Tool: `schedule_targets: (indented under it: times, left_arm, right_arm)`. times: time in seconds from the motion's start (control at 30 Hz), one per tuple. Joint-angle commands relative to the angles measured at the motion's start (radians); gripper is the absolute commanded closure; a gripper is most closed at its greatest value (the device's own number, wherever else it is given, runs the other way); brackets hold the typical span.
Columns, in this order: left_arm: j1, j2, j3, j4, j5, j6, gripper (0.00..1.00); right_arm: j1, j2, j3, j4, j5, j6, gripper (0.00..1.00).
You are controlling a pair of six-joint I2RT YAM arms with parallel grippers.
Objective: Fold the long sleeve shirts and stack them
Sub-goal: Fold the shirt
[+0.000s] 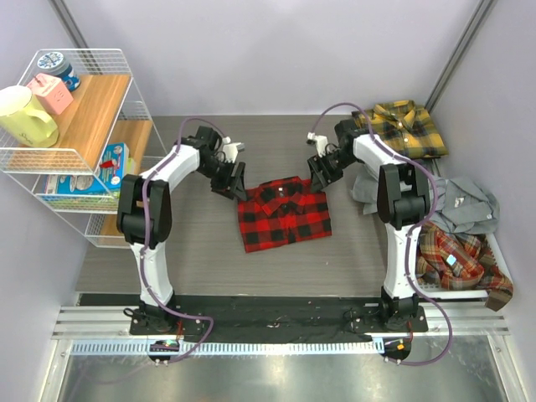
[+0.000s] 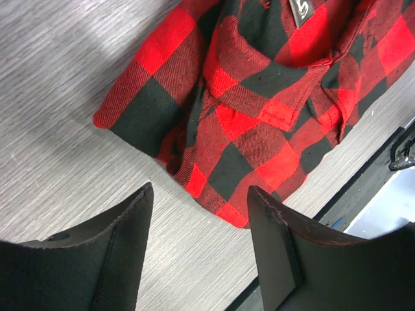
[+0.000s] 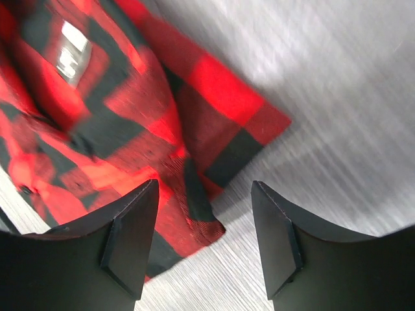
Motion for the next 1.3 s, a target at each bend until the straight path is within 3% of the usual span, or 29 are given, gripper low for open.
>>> schedule_targets:
  times: [0.0, 0.1, 0.33, 0.37, 0.5, 0.53, 0.6, 0.77, 0.9, 1.27]
  left_arm:
    - [0.003, 0.017, 0.000, -0.013, 0.014, 0.004, 0.40]
    - [0.003, 0.042, 0.004, 0.000, 0.028, -0.009, 0.43]
    - [0.003, 0.077, 0.007, 0.015, 0.066, -0.023, 0.56]
    - [0.005, 0.082, 0.007, 0.015, 0.066, -0.023, 0.59]
    - [0.005, 0.060, 0.004, 0.016, 0.069, -0.018, 0.85]
    - [0.010, 0.051, 0.001, 0.018, 0.066, -0.018, 0.95]
    - [0.016, 0.018, -0.013, 0.021, 0.061, -0.018, 1.00]
    - [0.033, -0.035, -0.043, 0.016, 0.054, 0.002, 1.00]
    - [0.045, -0.041, -0.063, 0.053, -0.042, -0.004, 1.00]
    - [0.049, 0.169, 0.093, 0.033, -0.264, 0.017, 1.00]
  right_arm:
    - [-0.004, 0.009, 0.037, -0.095, 0.028, -0.099, 0.36]
    - [-0.002, 0.014, 0.030, -0.092, 0.021, -0.118, 0.38]
    - [-0.004, 0.055, 0.094, -0.156, -0.017, -0.167, 0.56]
    - [-0.004, 0.058, 0.102, -0.179, -0.025, -0.173, 0.62]
    - [-0.002, 0.045, 0.145, -0.201, -0.052, -0.181, 0.86]
    - [-0.002, 0.032, 0.148, -0.201, -0.055, -0.182, 0.92]
    - [-0.004, 0.002, 0.157, -0.193, -0.063, -0.182, 0.99]
    - [-0.004, -0.051, 0.149, -0.120, -0.069, -0.167, 0.99]
    - [-0.004, -0.042, 0.136, -0.048, -0.042, -0.139, 0.99]
    - [0.010, 0.081, 0.090, 0.187, 0.097, 0.008, 0.97]
